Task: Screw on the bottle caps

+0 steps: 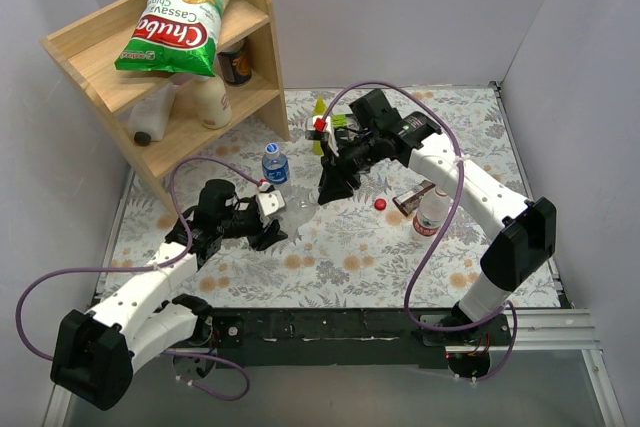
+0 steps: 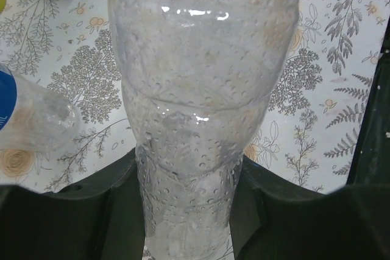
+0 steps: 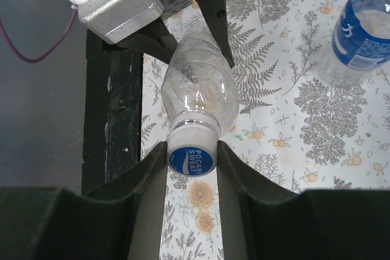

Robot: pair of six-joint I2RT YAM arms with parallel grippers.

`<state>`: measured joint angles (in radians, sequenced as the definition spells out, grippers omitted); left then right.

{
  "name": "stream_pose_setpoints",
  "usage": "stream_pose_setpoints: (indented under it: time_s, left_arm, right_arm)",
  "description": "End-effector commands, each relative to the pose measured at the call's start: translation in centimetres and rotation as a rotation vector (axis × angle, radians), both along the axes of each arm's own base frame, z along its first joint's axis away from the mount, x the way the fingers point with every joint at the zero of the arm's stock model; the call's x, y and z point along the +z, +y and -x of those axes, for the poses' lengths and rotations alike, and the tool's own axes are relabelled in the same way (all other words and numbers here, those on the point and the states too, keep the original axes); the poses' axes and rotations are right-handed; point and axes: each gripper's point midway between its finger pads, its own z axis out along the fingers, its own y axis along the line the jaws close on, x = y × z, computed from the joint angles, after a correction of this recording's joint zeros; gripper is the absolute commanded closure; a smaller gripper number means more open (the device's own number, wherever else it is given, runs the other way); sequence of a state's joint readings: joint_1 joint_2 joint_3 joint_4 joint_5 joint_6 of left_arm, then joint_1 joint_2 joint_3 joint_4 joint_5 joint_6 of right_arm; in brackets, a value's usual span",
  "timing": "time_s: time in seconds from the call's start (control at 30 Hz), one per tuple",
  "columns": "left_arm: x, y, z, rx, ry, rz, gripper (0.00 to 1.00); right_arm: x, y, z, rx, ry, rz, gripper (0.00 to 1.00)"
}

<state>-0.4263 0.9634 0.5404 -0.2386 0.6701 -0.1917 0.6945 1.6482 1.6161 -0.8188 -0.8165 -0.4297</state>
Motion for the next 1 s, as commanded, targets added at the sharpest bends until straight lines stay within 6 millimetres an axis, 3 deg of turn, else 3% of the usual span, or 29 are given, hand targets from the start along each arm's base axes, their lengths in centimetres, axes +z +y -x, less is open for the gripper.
stream_pose_setpoints:
  time_s: [0.0, 0.2, 0.4, 0.7, 0.8, 0.97]
  left_arm:
    - [4.7, -1.0, -1.2, -0.063, -0.241, 0.076, 1.0]
    - [6.1, -1.8, -1.9, -0.01, -0.197, 0.156, 1.0]
    - [7.4, -1.4, -4.3, 0.09, -0.251, 0.162, 1.0]
    - [6.9, -0.9, -5.6, 0.138, -0.3, 0.135, 1.0]
    - [6.7, -1.0, -5.2, 0.125, -0.293, 0.134, 1.0]
    - [5.5, -0.7, -4.4, 0.105, -0.293, 0.115, 1.0]
  right_arm:
    - [-0.6, 0.2, 1.9, 0.075, 0.042, 0.018, 0.95]
    - [-1.0, 0.6, 2.2, 0.051, 0.102, 0.03, 0.94]
    - [-2.6, 0.8, 2.9, -0.029, 0.217, 0.073, 0.94]
    - [-3.4, 0.8, 3.0, -0.108, 0.331, 0.129, 0.92]
    - [-3.5, 0.8, 2.8, -0.12, 0.325, 0.134, 0.91]
    - [-3.4, 0.6, 1.9, -0.124, 0.283, 0.13, 0.8]
